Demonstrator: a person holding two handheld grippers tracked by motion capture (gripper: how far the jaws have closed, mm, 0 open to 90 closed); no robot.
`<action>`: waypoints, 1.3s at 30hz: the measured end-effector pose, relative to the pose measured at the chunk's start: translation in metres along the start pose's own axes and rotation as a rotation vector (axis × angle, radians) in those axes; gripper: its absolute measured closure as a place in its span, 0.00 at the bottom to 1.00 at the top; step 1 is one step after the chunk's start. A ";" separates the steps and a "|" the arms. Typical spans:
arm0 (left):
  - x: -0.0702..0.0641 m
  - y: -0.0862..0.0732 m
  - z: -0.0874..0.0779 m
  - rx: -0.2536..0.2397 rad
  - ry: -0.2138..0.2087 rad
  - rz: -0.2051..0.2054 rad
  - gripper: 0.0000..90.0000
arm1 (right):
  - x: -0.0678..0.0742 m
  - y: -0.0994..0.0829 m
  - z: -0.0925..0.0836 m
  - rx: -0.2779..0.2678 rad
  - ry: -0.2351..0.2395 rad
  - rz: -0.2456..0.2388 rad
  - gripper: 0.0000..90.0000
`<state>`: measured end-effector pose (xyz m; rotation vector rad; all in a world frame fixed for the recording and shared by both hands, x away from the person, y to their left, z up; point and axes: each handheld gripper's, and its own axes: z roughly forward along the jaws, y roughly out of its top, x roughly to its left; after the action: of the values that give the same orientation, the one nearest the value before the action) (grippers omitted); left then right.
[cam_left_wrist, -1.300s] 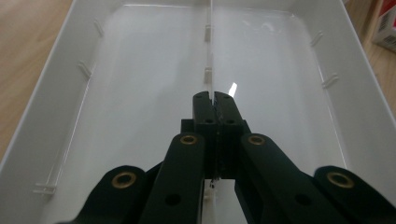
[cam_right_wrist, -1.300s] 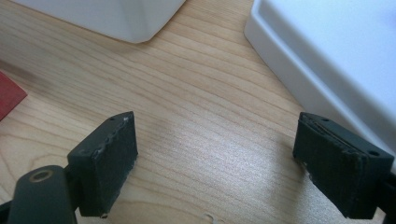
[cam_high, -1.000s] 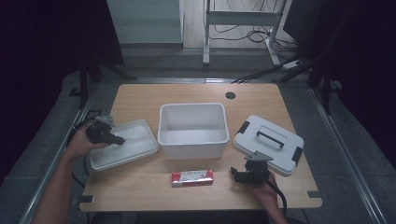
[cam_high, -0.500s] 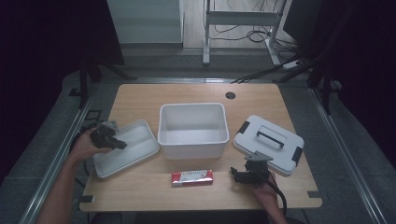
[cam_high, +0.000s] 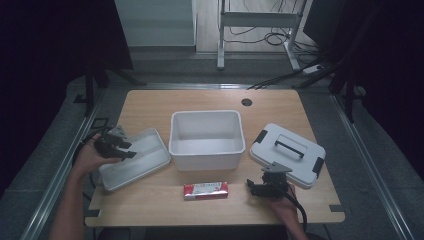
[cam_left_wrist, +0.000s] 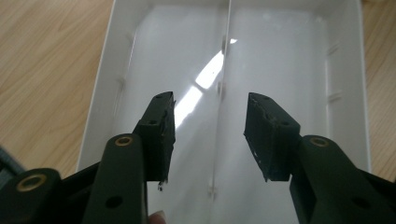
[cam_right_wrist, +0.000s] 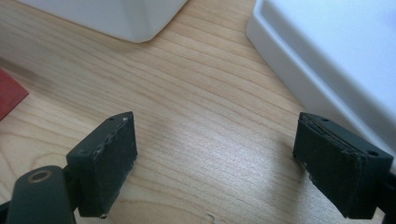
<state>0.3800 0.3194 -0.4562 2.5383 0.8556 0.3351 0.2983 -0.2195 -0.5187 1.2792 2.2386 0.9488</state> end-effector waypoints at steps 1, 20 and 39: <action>-0.002 -0.001 0.000 0.013 0.011 0.000 0.58 | 0.000 0.000 0.000 0.000 0.004 -0.006 0.14; -0.013 0.000 0.002 0.004 0.032 -0.007 0.57 | 0.018 0.029 -0.020 -0.007 0.116 -0.144 0.26; -0.019 0.007 0.008 0.005 0.008 0.017 0.57 | 0.068 0.081 -0.020 0.067 0.422 -0.396 0.26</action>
<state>0.3716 0.3002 -0.4617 2.5520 0.8396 0.3492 0.3001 -0.1393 -0.4466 0.6538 2.7234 1.0651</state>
